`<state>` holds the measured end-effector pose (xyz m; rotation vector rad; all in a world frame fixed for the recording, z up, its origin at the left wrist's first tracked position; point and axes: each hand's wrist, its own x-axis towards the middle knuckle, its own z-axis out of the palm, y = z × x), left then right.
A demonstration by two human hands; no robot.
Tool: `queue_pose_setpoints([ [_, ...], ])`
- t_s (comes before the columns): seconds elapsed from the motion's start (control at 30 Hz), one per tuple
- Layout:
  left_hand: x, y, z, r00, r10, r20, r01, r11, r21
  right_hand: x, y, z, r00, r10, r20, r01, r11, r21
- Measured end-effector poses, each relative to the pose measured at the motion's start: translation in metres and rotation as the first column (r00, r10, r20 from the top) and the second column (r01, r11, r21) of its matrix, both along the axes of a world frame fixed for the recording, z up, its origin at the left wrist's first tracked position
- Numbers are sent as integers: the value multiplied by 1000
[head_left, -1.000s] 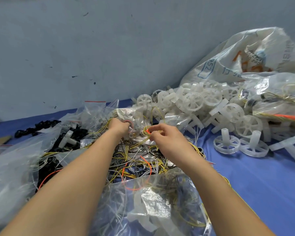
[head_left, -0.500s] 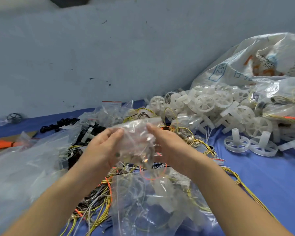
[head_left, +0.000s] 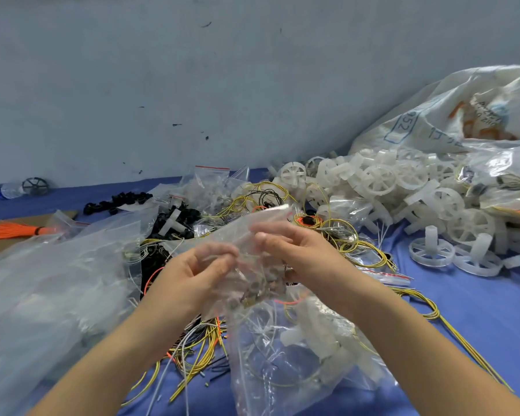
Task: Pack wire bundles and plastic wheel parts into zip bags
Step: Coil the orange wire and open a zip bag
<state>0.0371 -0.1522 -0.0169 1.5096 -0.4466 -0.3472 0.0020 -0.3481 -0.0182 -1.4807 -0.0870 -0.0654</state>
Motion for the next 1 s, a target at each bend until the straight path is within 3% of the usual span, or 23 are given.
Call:
queue_pose_setpoints([
  [0.07,1,0,2,998,58,5,-58,996,-63,-2,2,-2,984,126,-124,-112,988,108],
  [0.2,0,0,1,996,80,-34,-84,988,-131,-5,3,-3,973,190,-133,-161,966,201],
  [0.43,-2,2,1,998,-41,-46,42,998,37,-8,-3,-7,975,164,-151,-121,958,260],
  [0.53,-2,2,1,998,34,51,-38,997,73,-9,-4,-4,977,171,-126,-130,950,285],
  [0.6,-1,3,4,978,67,196,-83,994,77,-9,-5,-3,979,173,-108,-138,953,271],
  [0.8,-4,8,1,838,101,536,-161,985,67,-10,-2,2,969,215,-125,-151,908,391],
  [0.9,-2,8,-2,803,114,585,-183,981,60,-13,-2,9,955,250,-162,-153,880,450],
  [1.0,2,10,-3,803,144,578,-209,977,47,-12,0,12,966,190,-173,-108,910,400],
])
